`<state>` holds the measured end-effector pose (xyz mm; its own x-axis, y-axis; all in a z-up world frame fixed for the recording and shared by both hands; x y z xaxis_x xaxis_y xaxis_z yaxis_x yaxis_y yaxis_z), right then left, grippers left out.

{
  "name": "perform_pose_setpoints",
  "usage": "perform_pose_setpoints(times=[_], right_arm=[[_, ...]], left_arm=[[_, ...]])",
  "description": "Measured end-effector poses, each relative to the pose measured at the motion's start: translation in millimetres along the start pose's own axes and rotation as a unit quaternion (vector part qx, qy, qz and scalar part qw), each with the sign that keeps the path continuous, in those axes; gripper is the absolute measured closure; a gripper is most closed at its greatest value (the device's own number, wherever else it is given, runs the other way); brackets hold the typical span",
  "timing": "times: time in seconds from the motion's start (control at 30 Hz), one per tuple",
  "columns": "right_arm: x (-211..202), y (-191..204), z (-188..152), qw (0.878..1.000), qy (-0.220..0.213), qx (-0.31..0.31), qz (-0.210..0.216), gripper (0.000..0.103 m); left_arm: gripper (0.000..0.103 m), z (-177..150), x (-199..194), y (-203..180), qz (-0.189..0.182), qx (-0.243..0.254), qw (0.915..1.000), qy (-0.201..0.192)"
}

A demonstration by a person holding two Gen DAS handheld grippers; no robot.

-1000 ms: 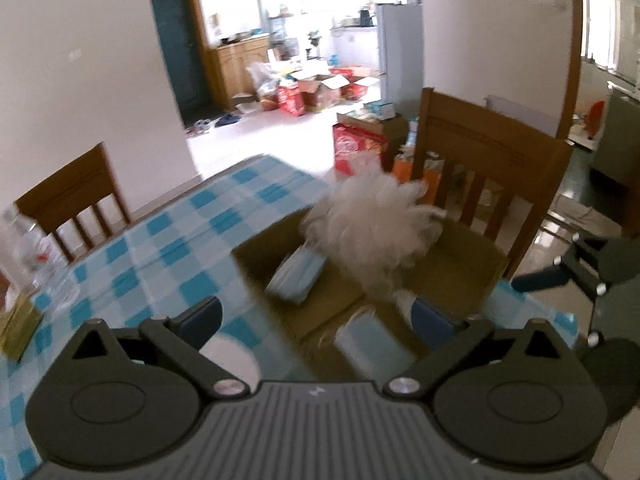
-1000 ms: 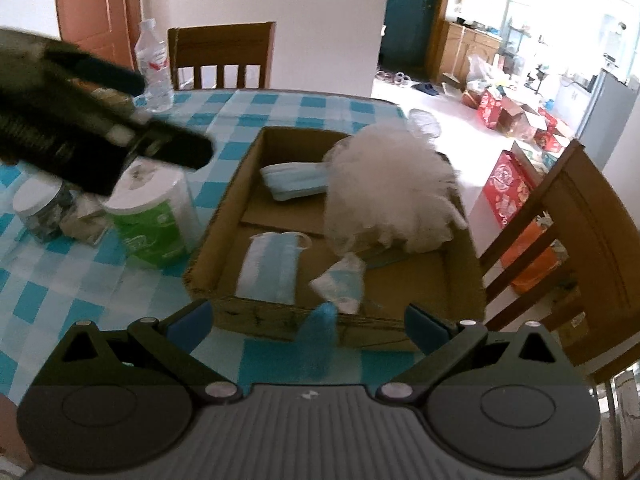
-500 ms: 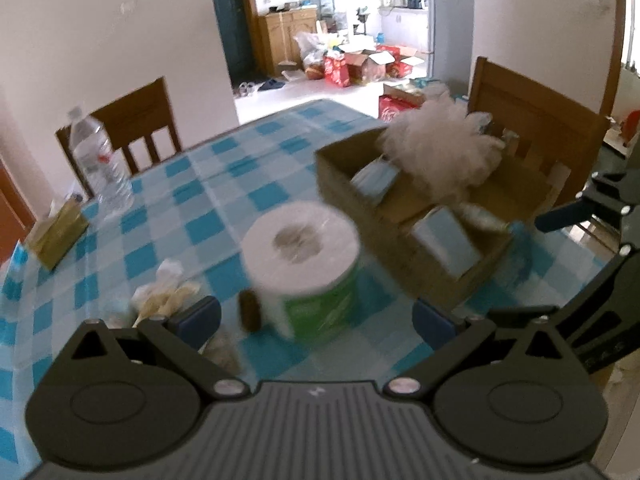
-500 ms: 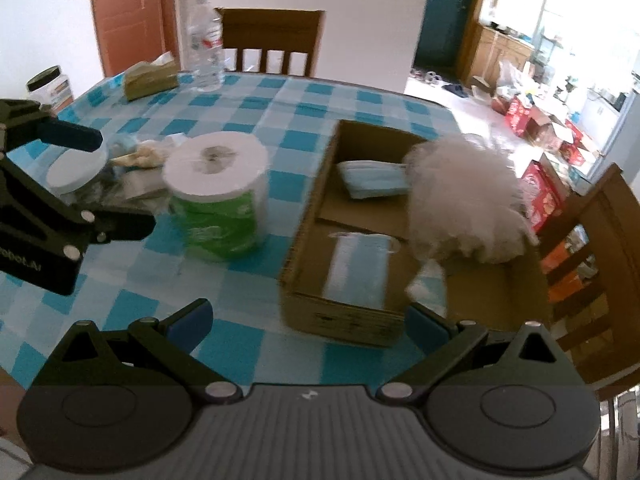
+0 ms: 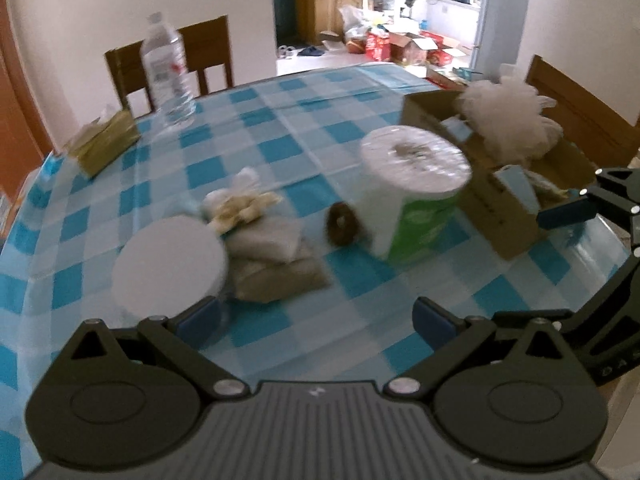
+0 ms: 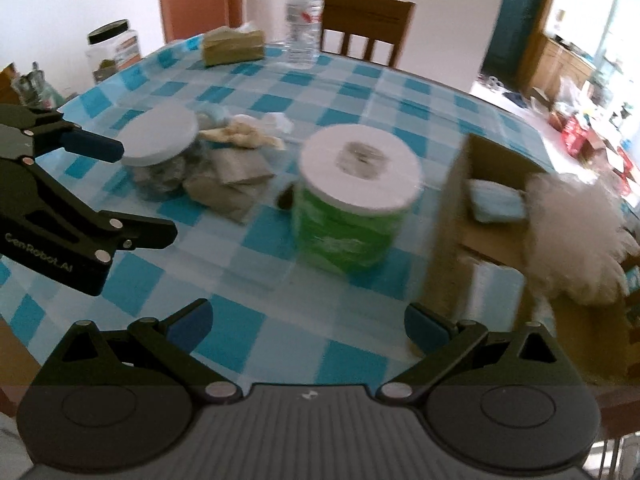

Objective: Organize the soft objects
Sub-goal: 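Drop the sachet into the box with the right tool while the left tool lowers the puff in, then move the left tool to the blue-and-white plush toy while the right tool approaches a beige sachet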

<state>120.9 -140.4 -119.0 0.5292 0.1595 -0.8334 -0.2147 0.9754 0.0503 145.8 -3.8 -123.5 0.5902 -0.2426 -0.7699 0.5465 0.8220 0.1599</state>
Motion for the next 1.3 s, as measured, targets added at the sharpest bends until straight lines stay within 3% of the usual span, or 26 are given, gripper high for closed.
perform_pose_setpoints(times=[0.23, 0.6, 0.87, 1.3], right_arm=[[23.2, 39.5, 12.4, 1.0, 0.006, -0.024, 0.018, 0.0], [52.1, 82.1, 29.1, 0.997, 0.01, -0.072, 0.033, 0.0], [73.9, 92.9, 42.5, 0.996, 0.0, -0.077, 0.046, 0.0], [120.3, 98.2, 48.6, 0.997, -0.001, -0.053, 0.06, 0.009]], left_arm=[[0.002, -26.1, 0.8, 41.9, 0.028, -0.028, 0.9991, 0.018], [0.002, -48.4, 3.4, 86.4, 0.023, -0.056, 0.9977, 0.031], [0.002, -42.3, 4.5, 111.9, 0.039, -0.06, 0.997, 0.03], [0.002, -10.2, 18.0, 132.3, 0.026, -0.039, 0.9978, 0.048]])
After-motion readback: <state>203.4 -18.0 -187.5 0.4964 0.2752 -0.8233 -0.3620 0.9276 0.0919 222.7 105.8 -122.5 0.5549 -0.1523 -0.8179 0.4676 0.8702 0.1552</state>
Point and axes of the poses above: each gripper's, at about its wrist camera, not at the fingertips, and x roughly the way its jaws point, y to its left, z to its top, the point moved 6 cm from there along x, roughly the way its jaws point, and after that the axes turned 11 degrees about x, right-handed, at the moved point
